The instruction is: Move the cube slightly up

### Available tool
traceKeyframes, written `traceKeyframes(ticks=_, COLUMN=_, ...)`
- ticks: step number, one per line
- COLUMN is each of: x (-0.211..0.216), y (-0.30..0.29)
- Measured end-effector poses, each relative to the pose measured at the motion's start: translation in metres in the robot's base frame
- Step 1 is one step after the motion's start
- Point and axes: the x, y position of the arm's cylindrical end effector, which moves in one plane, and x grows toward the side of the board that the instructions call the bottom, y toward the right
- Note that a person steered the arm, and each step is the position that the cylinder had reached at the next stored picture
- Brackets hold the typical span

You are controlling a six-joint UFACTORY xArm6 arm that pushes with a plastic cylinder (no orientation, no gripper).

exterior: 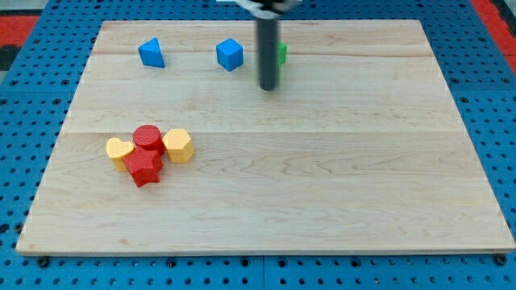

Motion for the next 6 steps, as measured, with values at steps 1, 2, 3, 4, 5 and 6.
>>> traceKeyframes(ticks=1, x=0.023, y=0.046)
traceKeyframes(ticks=2, x=0.034, y=0.037)
traceKeyframes(ticks=3, x=0.034, y=0.009)
traceKeyframes(ticks=4, x=0.018, y=-0.032)
traceKeyframes(ticks=5, x=-0.03, y=-0.063)
traceKeyframes(ticks=6, x=-0.05, y=-0.088)
